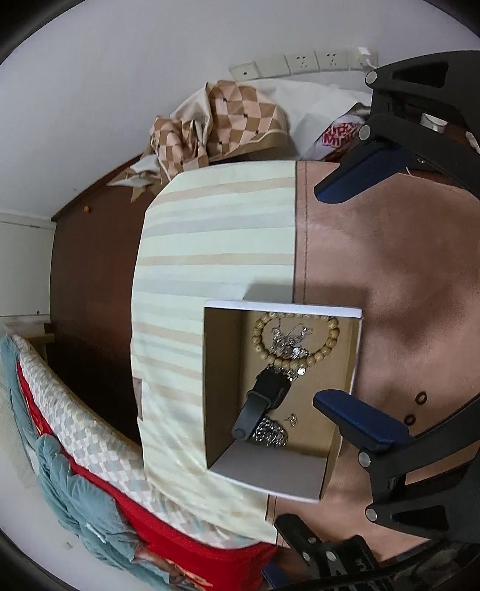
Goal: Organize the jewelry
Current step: 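Open both tools inside the white box and withdraw them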
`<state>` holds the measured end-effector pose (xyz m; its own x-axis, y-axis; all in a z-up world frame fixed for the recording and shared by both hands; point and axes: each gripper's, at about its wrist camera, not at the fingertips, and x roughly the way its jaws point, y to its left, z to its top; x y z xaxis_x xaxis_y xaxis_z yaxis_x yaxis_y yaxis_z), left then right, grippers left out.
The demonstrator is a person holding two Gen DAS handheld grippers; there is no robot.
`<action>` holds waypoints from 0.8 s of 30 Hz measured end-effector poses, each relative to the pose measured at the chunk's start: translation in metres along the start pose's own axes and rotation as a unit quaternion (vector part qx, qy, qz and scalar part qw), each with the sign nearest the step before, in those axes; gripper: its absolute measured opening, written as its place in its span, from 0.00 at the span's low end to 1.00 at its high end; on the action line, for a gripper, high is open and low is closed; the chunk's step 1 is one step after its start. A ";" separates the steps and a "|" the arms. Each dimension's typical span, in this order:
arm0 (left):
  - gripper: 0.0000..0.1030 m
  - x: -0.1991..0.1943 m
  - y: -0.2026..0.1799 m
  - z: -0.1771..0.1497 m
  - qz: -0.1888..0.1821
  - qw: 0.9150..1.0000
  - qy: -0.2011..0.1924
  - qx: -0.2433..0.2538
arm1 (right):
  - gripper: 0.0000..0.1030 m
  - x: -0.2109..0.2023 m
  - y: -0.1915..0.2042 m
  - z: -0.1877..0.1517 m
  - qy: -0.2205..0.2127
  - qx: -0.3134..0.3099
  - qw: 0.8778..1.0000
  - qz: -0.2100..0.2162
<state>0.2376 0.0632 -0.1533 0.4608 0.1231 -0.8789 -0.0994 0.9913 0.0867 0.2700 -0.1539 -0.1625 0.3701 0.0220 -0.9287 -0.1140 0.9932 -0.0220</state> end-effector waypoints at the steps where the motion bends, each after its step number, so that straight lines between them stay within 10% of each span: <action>1: 1.00 -0.001 0.000 -0.001 0.000 1.000 0.000 -0.001 | 0.99 -0.001 0.001 -0.002 -0.003 0.001 1.000 -0.002; 24: 1.00 -0.117 0.010 -0.038 0.008 0.995 -0.093 -0.016 | 0.99 -0.126 0.013 -0.048 -0.117 0.017 0.993 -0.012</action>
<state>0.1491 0.0567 -0.0672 0.6148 0.1478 -0.7747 -0.1350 0.9875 0.0812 0.1771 -0.1491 -0.0633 0.5776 0.0203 -0.8160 -0.0727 0.9970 -0.0266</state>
